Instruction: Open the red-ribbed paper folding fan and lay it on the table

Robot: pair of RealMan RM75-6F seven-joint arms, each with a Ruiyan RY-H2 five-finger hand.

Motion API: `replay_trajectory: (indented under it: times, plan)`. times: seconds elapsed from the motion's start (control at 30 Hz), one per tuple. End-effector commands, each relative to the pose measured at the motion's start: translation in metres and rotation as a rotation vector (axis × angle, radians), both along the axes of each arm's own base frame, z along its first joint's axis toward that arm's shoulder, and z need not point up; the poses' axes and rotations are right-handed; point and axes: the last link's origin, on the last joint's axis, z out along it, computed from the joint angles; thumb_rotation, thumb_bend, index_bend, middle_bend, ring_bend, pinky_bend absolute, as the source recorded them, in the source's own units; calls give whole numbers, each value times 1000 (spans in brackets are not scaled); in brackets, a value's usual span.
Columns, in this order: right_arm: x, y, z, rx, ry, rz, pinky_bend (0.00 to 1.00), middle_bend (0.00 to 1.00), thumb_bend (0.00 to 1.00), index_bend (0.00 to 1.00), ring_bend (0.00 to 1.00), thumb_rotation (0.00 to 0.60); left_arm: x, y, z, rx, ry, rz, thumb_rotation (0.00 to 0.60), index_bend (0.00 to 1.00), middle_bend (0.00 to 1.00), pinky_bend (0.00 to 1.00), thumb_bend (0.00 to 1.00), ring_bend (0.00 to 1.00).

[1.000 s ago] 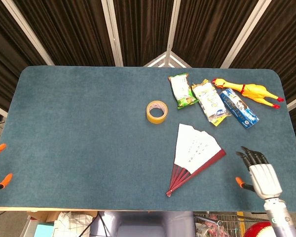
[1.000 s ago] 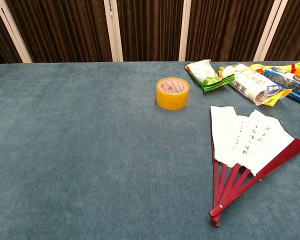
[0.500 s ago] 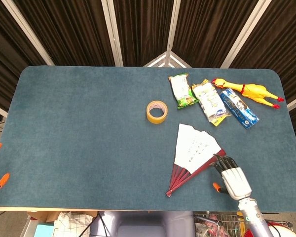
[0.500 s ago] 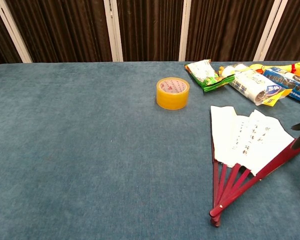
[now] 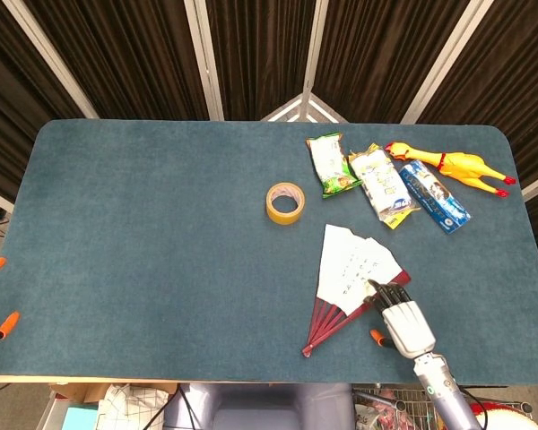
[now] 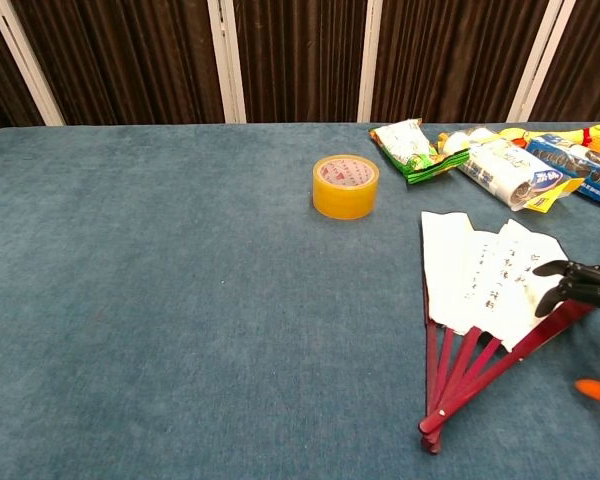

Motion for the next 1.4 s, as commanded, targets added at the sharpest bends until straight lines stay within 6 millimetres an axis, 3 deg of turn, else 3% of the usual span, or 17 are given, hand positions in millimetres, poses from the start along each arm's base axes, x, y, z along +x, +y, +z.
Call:
replay_trajectory:
  times: [0.03,0.63,0.9,1.4]
  plan:
    - [1,-4,-3,0,0,6,166,137,243,362,193,600,0,1,-1,-4,0,0,600,159,0,0,338,0]
    - [6,-21,-18,19,-31,11,184,160,249,521,220,600,0,2,-3,-4,6,16,600,159,0,0,338,0]
    - [7,-27,-19,10,-59,17,193,186,335,634,235,600,0,3,-4,-8,10,19,600,159,0,0,338,0]
    - [14,-39,14,-49,-14,72,193,187,399,655,235,600,1,2,-6,-16,10,20,600,160,0,0,337,0]
